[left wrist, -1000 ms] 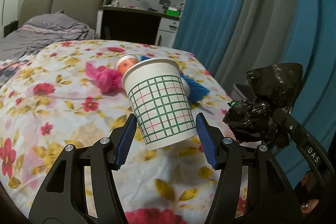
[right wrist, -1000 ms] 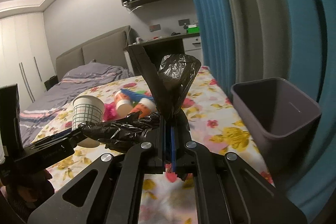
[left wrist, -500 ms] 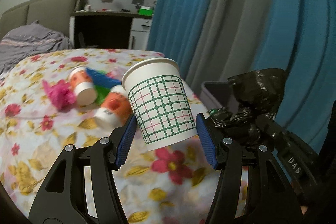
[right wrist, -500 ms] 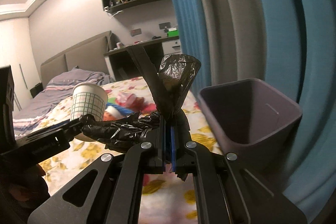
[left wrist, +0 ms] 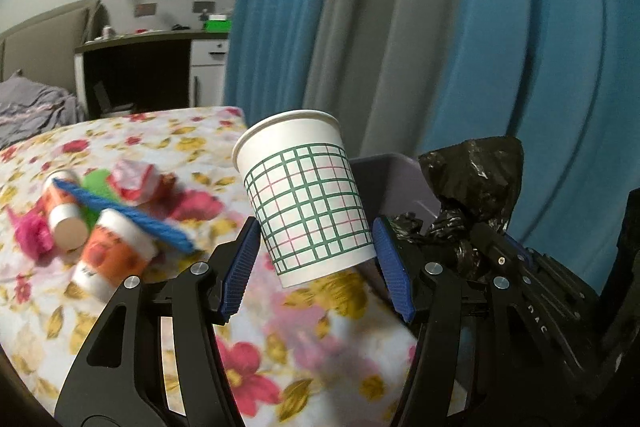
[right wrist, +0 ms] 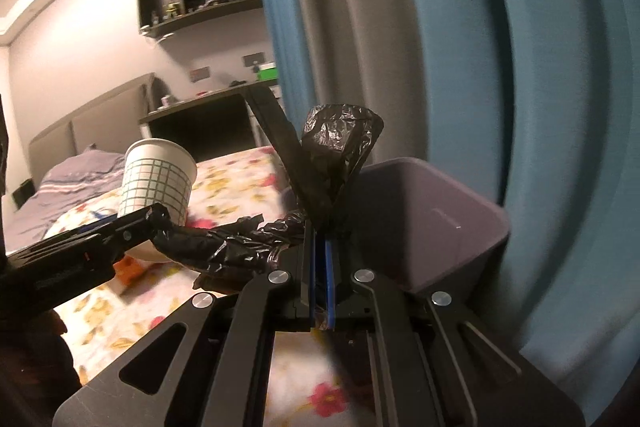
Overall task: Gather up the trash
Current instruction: 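Lift the held cup and black bag and carry them over the grey bin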
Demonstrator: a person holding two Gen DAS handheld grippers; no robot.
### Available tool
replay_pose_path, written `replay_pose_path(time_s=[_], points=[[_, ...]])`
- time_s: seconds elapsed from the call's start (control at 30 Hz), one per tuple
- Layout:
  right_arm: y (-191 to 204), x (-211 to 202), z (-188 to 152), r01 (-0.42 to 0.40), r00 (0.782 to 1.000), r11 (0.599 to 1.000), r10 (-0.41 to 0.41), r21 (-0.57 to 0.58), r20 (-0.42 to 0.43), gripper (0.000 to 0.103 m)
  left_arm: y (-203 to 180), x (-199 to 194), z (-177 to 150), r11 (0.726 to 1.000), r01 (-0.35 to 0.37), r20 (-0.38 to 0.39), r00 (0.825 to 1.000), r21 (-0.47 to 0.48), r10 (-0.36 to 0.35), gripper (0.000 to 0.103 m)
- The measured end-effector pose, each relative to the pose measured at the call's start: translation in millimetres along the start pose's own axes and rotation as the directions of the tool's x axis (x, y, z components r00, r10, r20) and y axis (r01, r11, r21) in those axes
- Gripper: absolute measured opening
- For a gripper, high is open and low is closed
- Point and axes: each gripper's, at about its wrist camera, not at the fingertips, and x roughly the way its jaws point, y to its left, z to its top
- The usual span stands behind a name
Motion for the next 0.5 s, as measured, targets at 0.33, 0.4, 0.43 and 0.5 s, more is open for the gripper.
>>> replay_pose_path(time_s=[0.33, 0.4, 0.43, 0.5], points=[[-28.4, 26.2, -1.8, 0.077, 0.997, 0.996, -0.075, 0.053, -0.030, 0.005, -21.6, 44.2, 4.1, 0.997, 0.069, -0.025, 0.997, 0.021, -0.069, 0.057], [-27.6, 29.4, -2.6, 0.084, 0.996, 0.995, -0.082, 0.052, -0.036, 0.005, -24.3, 51.3, 3.4, 0.996, 0.083, -0.030, 0.996, 0.028, -0.082, 0.057], [-27.9, 32.2, -2.9, 0.086, 0.996, 0.995, -0.084, 0.053, -0.041, 0.005, -26.5, 53.5, 3.8, 0.996, 0.087, -0.033, 0.996, 0.030, -0.086, 0.057], [-28.7, 36.2, -3.6, 0.090, 0.995, 0.994, -0.087, 0.057, -0.050, 0.005, -28.0, 59.1, 3.2, 0.995, 0.095, -0.038, 0.995, 0.036, -0.094, 0.057]])
